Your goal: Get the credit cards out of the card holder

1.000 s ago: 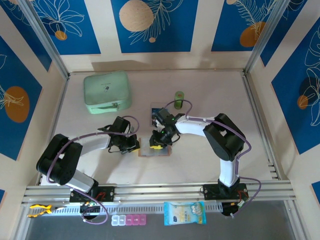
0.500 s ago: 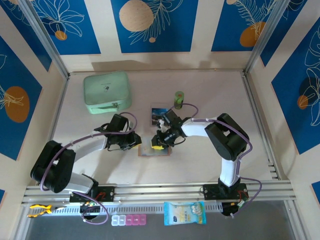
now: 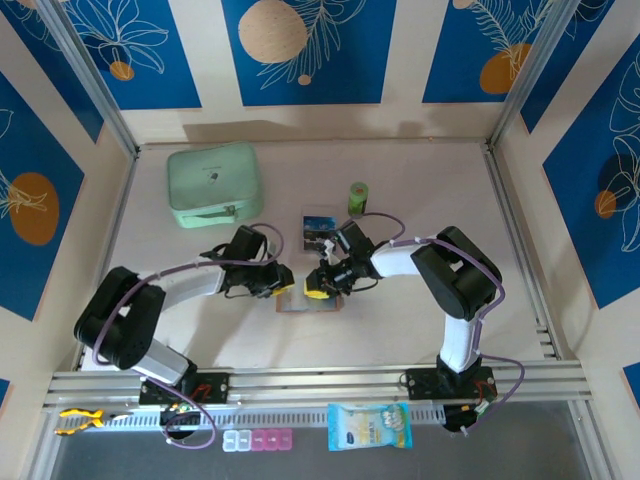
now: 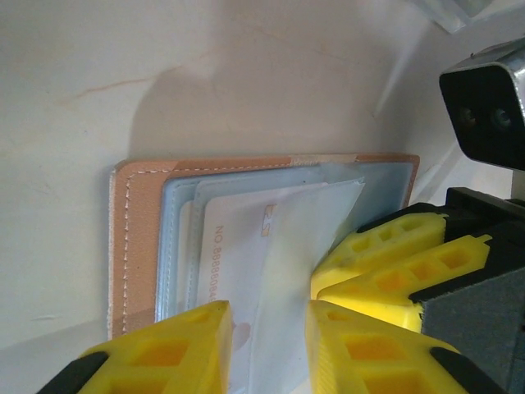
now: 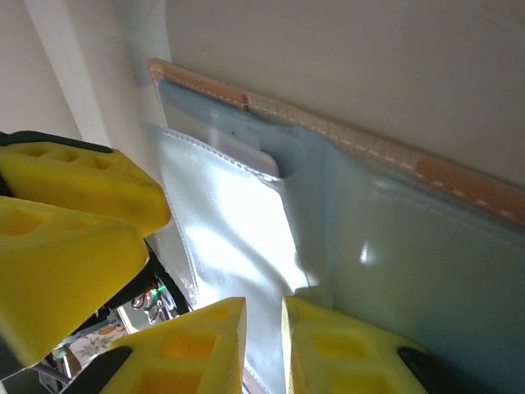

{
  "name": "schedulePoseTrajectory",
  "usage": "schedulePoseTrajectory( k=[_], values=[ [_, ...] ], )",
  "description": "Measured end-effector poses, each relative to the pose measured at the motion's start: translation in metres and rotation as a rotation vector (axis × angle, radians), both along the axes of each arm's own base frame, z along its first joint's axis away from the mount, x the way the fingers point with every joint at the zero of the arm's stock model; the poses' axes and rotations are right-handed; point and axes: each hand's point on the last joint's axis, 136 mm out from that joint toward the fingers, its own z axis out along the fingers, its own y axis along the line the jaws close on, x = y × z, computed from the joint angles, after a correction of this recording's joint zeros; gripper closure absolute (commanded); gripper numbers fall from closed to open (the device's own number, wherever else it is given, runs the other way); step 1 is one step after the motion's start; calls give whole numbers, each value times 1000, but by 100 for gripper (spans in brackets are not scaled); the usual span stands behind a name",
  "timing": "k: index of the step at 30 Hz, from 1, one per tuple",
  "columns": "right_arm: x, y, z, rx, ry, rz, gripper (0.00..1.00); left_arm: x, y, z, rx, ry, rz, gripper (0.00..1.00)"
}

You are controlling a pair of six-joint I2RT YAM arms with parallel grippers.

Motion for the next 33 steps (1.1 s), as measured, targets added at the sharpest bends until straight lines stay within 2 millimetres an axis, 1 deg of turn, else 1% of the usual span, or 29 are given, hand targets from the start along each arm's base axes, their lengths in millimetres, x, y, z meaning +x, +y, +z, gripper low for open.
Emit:
schedulePoseTrajectory(
  k=[7,15,20,23,27,33],
  values=[
    [0,0,0,6,-2,-1,79,-2,-8,-6,-14,21,-7,71],
    [-1,-2,4,8,-8,-12,77,-3,-10,-6,-21,28,-6,72],
    [0,-4,22,8,-43,-25,76,-1,-12,-1,-27,19,-7,72],
    [1,-8,36,9,-69,-31,76,3,-15,8,-41,1,-9,70],
    [6,-17,52,-1,-111,-54,75,8,-23,21,-61,-24,-23,64],
    [17,-36,68,-23,-155,-107,74,9,-41,34,-83,-41,-66,58]
  ],
)
